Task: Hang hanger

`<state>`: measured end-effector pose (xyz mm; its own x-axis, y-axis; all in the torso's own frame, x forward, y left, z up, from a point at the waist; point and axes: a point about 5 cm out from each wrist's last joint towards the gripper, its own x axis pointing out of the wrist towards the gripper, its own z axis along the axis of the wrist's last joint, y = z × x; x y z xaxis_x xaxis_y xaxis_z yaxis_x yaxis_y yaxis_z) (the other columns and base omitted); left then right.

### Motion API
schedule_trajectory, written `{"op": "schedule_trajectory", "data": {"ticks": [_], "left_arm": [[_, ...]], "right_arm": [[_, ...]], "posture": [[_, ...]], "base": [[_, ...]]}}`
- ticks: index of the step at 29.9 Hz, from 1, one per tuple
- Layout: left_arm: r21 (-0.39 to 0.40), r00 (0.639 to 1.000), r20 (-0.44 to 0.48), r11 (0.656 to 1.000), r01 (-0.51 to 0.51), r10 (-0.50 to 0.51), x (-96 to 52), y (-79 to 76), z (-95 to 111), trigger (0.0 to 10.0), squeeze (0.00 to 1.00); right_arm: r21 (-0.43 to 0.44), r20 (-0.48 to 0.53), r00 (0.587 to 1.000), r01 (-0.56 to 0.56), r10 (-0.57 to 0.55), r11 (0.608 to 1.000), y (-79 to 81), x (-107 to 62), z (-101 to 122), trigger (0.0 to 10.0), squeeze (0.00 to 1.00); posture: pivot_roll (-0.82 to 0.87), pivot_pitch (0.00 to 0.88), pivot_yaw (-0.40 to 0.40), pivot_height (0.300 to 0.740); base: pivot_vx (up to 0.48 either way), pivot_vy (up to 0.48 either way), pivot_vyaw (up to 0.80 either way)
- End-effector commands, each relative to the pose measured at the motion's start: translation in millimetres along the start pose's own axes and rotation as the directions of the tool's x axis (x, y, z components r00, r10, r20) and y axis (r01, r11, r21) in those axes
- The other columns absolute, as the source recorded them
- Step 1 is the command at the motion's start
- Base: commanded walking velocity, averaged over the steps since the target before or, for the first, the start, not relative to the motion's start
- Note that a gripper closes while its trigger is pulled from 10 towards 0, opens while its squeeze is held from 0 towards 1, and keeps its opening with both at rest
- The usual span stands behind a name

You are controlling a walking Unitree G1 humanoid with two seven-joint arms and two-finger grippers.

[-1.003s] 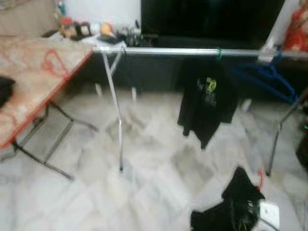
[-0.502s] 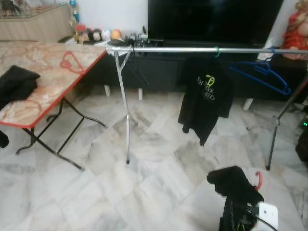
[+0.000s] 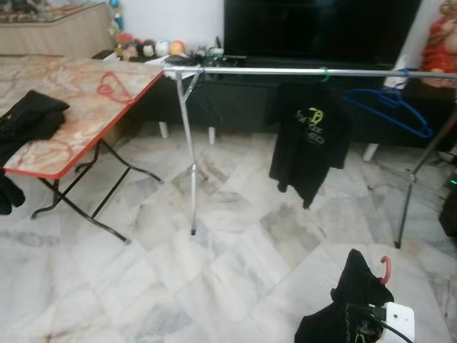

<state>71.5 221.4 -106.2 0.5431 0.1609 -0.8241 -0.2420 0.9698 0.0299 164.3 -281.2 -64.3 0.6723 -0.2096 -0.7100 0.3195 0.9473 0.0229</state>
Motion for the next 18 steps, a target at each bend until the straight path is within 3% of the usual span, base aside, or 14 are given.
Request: {"op": "schedule_trajectory", "data": {"ticks": [1, 18], "left_arm": [[-0.007, 1.000, -0.011, 1.000, -0.013, 0.013, -0.4, 3.8, -0.9, 10.0, 0.00], [-0.006, 1.000, -0.012, 1.000, -0.014, 0.014, -0.8, 4.3, -1.6, 10.0, 0.00]], "right_arm": [[0.003, 0.034, 0.999, -0.005, 0.005, 1.000, 0.9, 1.9, 8.4, 10.0, 0.00], [0.001, 0.040, 0.999, -0.013, 0.013, 1.000, 1.4, 1.7, 8.4, 10.0, 0.00]], "posture": [[0.02, 0.000, -0.053, 0.740], [0.03, 0.000, -0.056, 0.740]], "base": [[0.000, 0.337, 0.00], [0.000, 0.333, 0.00]]}}
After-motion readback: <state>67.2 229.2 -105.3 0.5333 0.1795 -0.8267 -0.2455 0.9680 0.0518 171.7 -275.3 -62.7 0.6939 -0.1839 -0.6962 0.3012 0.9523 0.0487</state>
